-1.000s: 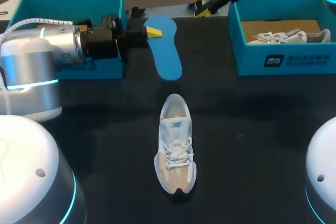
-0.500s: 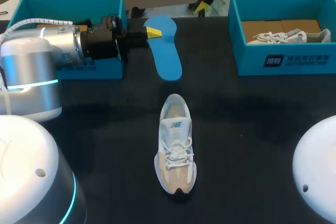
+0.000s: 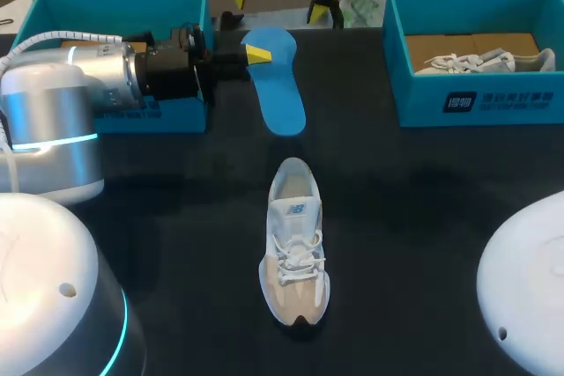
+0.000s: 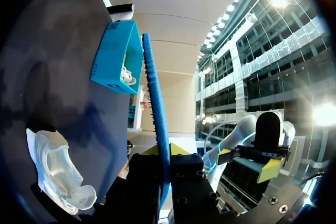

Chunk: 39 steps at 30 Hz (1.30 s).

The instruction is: Take the shoe out of the shoebox, open the shoe tongue, remove and reinsert the insole, then place the shoe into the shoebox

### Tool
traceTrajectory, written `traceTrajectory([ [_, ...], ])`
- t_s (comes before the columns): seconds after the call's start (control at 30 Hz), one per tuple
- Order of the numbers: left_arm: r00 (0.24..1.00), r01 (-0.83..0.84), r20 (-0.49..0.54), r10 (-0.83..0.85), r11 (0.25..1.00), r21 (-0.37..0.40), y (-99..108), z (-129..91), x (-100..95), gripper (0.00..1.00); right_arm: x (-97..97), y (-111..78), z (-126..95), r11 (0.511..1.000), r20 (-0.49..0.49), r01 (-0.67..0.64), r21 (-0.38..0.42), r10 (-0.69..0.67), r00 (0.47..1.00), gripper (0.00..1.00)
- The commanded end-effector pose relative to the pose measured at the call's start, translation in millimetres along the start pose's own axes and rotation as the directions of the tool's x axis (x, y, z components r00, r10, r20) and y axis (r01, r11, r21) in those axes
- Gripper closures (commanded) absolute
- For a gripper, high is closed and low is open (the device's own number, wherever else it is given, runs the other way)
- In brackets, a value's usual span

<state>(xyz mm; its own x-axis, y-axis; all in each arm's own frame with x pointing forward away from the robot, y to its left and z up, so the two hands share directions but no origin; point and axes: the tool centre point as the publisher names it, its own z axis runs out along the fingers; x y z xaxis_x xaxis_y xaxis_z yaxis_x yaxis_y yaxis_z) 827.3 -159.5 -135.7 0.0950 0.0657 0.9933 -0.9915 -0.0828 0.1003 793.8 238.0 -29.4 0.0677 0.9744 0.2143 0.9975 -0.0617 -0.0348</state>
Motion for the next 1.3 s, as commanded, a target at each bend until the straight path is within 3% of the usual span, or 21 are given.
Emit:
traceTrajectory([
  [0.03, 1.000, -0.001, 0.000, 0.001, 1.000, 0.000, -0.1, 0.3, -1.0, 1.00, 11.5, 0.6, 6.3, 1.000, 0.072, 0.005, 0.000, -0.005, 0.997, 0.00],
  [0.27, 1.000, -0.001, 0.000, 0.001, 1.000, 0.000, -0.1, 0.3, -1.0, 1.00, 19.7, 1.2, 9.4, 1.000, 0.047, 0.003, 0.005, -0.003, 0.999, 0.00],
  [0.47, 1.000, -0.001, 0.000, 0.001, 1.000, 0.000, -0.1, 0.3, -1.0, 1.00, -11.7, 12.2, 6.8, 0.993, -0.240, -0.121, 0.017, 0.121, 0.963, 0.00],
  [0.63, 1.000, -0.001, 0.000, 0.001, 1.000, 0.000, -0.1, 0.3, -1.0, 1.00, -31.3, 16.1, 7.5, 0.996, -0.473, -0.091, 0.015, 0.088, 0.877, 0.00],
  [0.8, 1.000, -0.001, 0.000, 0.001, 1.000, 0.000, -0.1, 0.3, -1.0, 1.00, -40.2, 22.2, 11.7, 0.997, -0.613, -0.071, 0.042, 0.082, 0.786, 0.00],
  [1.3, 1.000, -0.001, 0.000, 0.001, 1.000, 0.000, -0.1, 0.3, -1.0, 1.00, -67.7, 28.8, 31.4, 0.998, -0.878, -0.026, 0.055, 0.061, 0.475, 0.00],
])
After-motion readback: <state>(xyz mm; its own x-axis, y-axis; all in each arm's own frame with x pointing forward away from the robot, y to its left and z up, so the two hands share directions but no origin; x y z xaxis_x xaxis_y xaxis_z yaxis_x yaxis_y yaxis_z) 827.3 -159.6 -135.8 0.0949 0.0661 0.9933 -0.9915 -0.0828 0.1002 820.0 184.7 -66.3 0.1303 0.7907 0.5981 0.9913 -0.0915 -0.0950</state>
